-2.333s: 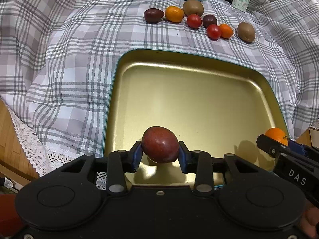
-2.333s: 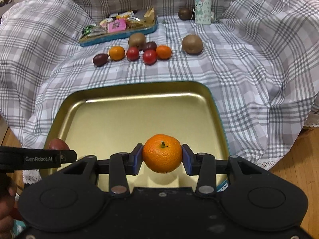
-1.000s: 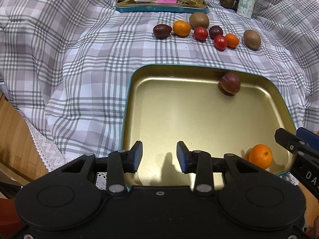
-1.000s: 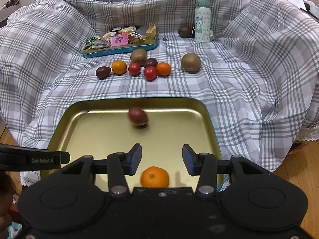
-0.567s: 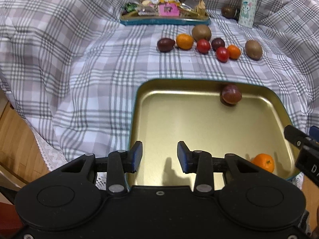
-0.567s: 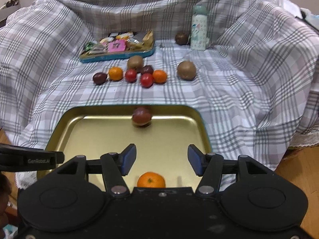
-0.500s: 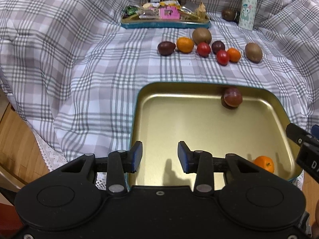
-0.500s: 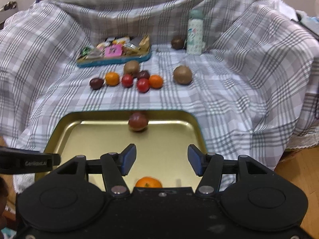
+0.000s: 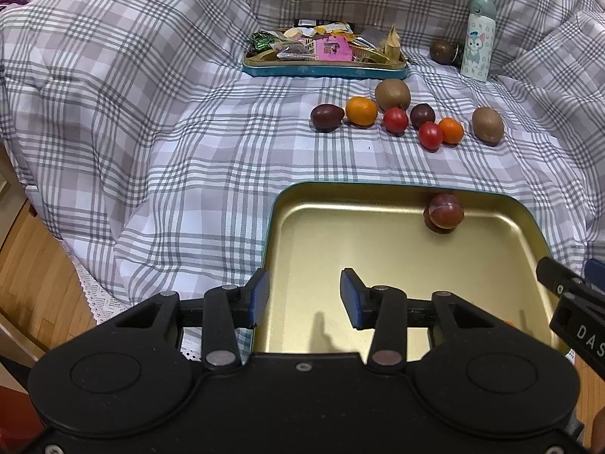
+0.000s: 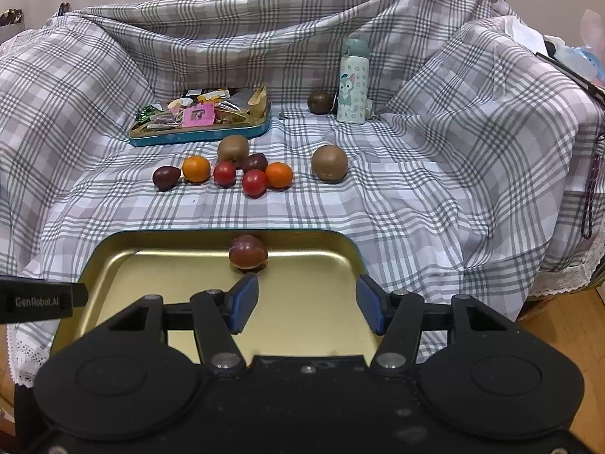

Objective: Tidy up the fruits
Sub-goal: 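Move both open tools back toward the fruit row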

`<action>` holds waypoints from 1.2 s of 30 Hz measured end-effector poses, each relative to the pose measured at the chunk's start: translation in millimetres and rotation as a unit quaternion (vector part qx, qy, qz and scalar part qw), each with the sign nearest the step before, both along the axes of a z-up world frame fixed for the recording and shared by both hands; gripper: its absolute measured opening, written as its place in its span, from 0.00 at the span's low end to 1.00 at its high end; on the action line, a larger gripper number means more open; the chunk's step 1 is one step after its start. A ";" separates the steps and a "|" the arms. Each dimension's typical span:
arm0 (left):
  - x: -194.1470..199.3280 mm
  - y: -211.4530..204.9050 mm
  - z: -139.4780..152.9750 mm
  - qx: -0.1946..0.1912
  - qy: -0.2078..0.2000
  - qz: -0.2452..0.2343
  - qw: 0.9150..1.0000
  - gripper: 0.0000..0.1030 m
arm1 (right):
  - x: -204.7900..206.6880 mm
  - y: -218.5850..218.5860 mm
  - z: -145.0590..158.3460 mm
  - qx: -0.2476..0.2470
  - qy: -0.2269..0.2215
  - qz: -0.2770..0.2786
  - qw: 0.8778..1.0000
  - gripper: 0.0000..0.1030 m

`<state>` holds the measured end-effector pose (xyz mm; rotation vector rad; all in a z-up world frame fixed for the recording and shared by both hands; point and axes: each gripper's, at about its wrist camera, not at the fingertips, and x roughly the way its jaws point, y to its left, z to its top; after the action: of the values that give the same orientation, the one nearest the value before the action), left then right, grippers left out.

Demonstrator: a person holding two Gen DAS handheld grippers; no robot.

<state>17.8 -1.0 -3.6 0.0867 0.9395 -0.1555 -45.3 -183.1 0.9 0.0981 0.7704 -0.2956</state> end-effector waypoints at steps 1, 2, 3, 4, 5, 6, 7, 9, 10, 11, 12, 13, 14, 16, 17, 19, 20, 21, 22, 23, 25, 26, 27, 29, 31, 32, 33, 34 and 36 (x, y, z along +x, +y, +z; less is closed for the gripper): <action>0.1 0.0 0.2 -0.003 -0.001 -0.001 1.000 0.50 | 0.3 -0.6 0.0 0.006 0.003 0.002 1.000 0.57; 0.2 0.2 0.5 -0.006 -0.002 -0.003 1.000 0.50 | 0.5 -0.7 0.1 0.011 0.005 0.003 1.000 0.56; 0.5 0.2 0.8 -0.009 -0.001 -0.005 1.000 0.50 | 0.3 -0.9 -0.1 0.014 0.005 0.004 1.000 0.56; 0.7 0.0 1.0 -0.010 -0.002 -0.007 1.000 0.50 | 0.7 -0.9 -0.3 0.015 0.009 0.004 1.000 0.56; 0.9 -0.4 1.4 -0.012 -0.003 -0.009 1.000 0.50 | 1.3 -0.9 -0.7 0.016 0.014 0.002 1.000 0.56; 1.0 -0.8 1.6 -0.012 -0.005 -0.009 1.000 0.50 | 1.3 -0.9 -1.0 0.017 0.017 0.001 1.000 0.56; 1.6 -1.3 1.7 -0.012 -0.005 -0.009 1.000 0.50 | 1.9 -0.5 -1.6 0.018 0.020 0.001 1.000 0.56; 3.6 -2.2 1.4 -0.014 -0.004 -0.011 1.000 0.50 | 3.0 -0.8 -2.8 0.018 0.022 0.001 1.000 0.56; 4.7 -2.4 1.3 -0.015 -0.003 -0.012 1.000 0.49 | 3.8 -0.9 -3.5 0.017 0.023 0.000 1.000 0.56; 5.8 -2.6 1.0 -0.017 -0.001 -0.014 1.000 0.49 | 4.7 -1.1 -4.2 0.017 0.025 0.000 1.000 0.56; 7.3 -3.2 0.6 -0.019 0.000 -0.015 1.000 0.49 | 6.2 -1.7 -5.1 0.019 0.027 0.001 0.999 0.56; 8.6 -3.9 0.0 -0.019 0.001 -0.016 1.000 0.49 | 7.8 -2.1 -6.1 0.020 0.030 0.001 0.999 0.56; 10.1 -4.6 -0.6 -0.017 0.002 -0.014 1.000 0.49 | 9.4 -2.4 -6.8 0.021 0.031 0.003 0.999 0.56; 13.6 -5.7 -1.9 -0.014 0.002 -0.010 1.000 0.50 | 12.9 -2.4 -7.7 0.022 0.031 0.013 0.999 0.56; 15.4 -5.9 -2.5 -0.012 0.001 -0.007 1.000 0.50 | 14.8 -1.7 -7.8 0.020 0.031 0.017 0.999 0.56; 19.0 -5.7 -2.7 -0.010 -0.005 0.000 1.000 0.49 | 18.1 -1.1 -8.0 0.017 0.030 0.018 0.999 0.56; 20.7 -5.3 -2.8 -0.010 -0.008 0.001 1.000 0.49 | 19.9 -1.1 -7.9 0.017 0.028 0.016 0.999 0.56; 22.8 -5.0 -2.8 -0.010 -0.010 0.003 1.000 0.49 | 22.1 -1.4 -8.0 0.016 0.026 0.014 0.999 0.56; 24.5 -5.1 -2.9 -0.008 -0.013 0.004 1.000 0.49 | 24.8 -2.0 -8.2 0.016 0.025 0.012 0.999 0.56; 26.7 -5.2 -3.0 -0.005 -0.016 0.006 1.000 0.49 | 27.7 -2.7 -8.4 0.017 0.027 0.011 0.999 0.56; 31.0 -6.6 -3.2 0.004 -0.021 0.007 1.000 0.50 | 35.2 -6.1 -9.3 0.024 0.033 0.011 0.999 0.56; 33.2 -7.3 -3.2 0.007 -0.022 0.007 1.000 0.50 | 38.2 -8.2 -9.8 0.028 0.034 0.009 0.999 0.56; 35.9 -8.1 -3.4 0.009 -0.023 0.006 1.000 0.50 | 41.1 -10.2 -10.1 0.032 0.034 0.006 0.999 0.56; 42.1 -9.8 -4.1 0.009 -0.021 0.004 1.000 0.50 | 46.1 -14.1 -9.7 0.036 0.028 -0.002 0.999 0.57; 49.4 -11.2 -5.3 0.006 -0.015 0.004 1.000 0.50 | 52.8 -17.5 -9.2 0.033 0.024 -0.008 0.999 0.57; 53.1 -11.8 -5.9 0.003 -0.012 0.003 1.000 0.50 | 56.8 -19.0 -9.0 0.029 0.022 -0.008 0.999 0.57; 57.2 -12.3 -6.4 0.000 -0.009 0.002 1.000 0.50 | 61.2 -20.5 -9.0 0.024 0.021 -0.007 0.999 0.57; 60.7 -12.6 -6.7 -0.003 -0.007 0.002 1.000 0.49 | 65.7 -22.3 -8.8 0.020 0.020 -0.006 1.000 0.57; 68.6 -13.9 -7.2 -0.006 -0.003 0.000 1.000 0.50 | 75.4 -27.0 -8.3 0.016 0.020 -0.005 1.000 0.57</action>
<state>86.4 -14.9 -10.8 0.0758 0.9333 -0.1621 30.1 -210.0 -7.4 0.1266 0.8151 -0.2958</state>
